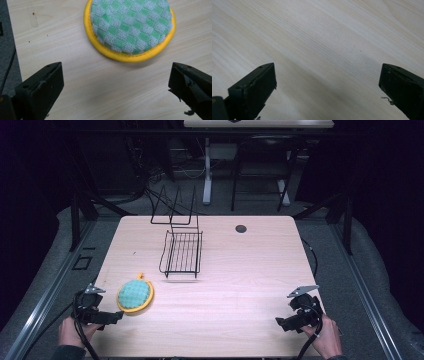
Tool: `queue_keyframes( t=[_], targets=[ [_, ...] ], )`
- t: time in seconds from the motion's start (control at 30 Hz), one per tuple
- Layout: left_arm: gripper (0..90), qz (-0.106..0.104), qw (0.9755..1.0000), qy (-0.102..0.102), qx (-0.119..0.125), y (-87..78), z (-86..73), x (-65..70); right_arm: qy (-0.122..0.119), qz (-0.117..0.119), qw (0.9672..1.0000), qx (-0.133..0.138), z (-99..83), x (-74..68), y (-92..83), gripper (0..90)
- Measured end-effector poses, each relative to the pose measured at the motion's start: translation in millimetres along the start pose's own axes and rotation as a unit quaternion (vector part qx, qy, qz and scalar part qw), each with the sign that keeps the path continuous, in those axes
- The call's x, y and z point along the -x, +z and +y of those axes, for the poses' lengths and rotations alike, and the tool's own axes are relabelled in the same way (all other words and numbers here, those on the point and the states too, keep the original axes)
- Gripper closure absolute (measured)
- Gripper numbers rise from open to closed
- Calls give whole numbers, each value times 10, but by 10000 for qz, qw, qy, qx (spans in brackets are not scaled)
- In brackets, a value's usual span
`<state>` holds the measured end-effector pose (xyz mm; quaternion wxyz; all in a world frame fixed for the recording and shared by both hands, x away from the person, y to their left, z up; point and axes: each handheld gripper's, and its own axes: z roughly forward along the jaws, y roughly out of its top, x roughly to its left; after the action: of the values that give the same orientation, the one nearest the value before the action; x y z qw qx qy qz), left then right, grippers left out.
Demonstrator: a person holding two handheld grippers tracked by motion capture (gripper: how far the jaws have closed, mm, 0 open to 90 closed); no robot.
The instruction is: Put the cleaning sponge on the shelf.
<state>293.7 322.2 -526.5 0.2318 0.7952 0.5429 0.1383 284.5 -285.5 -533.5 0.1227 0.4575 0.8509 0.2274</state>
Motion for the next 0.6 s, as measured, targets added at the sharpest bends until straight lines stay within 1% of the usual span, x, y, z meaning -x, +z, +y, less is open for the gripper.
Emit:
queue_keyframes(
  t=[0.07, 0.13, 0.2, 0.33, 0.37, 0.43, 0.5, 0.53, 0.57, 0.6],
  targets=[
    [0, 0, 10000, -17, 21, -9, 26, -3, -31, -23, 10000, 31, 3, -8, -2, 8],
    [0, -22, 10000, -23, 20, -11, 74, -10, -19, 4, 10000, 21, 9, -21, 5, 8],
    [0, -10, 10000, 12, 62, -21, 133, -7, -64, 7, 10000, -1, 14, -19, 20, 7],
    [0, 1, 9998, -2, 201, -33, 243, -4, -48, 23, 10000, -5, 24, -30, 23, 7],
    [0, -16, 9998, 11, 199, -30, 270, -6, -48, 20, 10000, -5, 25, -31, 21, 7],
    [0, -4, 9997, 15, 249, -8, 315, 6, -52, 26, 10000, -20, 21, -32, 12, 7],
    [0, -103, 9996, 93, 259, 9, 365, 22, -45, 29, 10000, 5, 14, -35, 0, 7],
    [0, -83, 9995, 98, 273, 28, 399, 39, -44, 15, 10000, 16, 10, -37, -6, 7],
    [0, -85, 9995, 137, 267, 51, 429, 47, -65, 7, 10000, 8, 4, -33, -12, 7],
    [0, -108, 9995, 134, 252, 67, 452, 52, -49, 9, 10000, 11, 0, -32, -13, 7]
  ],
)
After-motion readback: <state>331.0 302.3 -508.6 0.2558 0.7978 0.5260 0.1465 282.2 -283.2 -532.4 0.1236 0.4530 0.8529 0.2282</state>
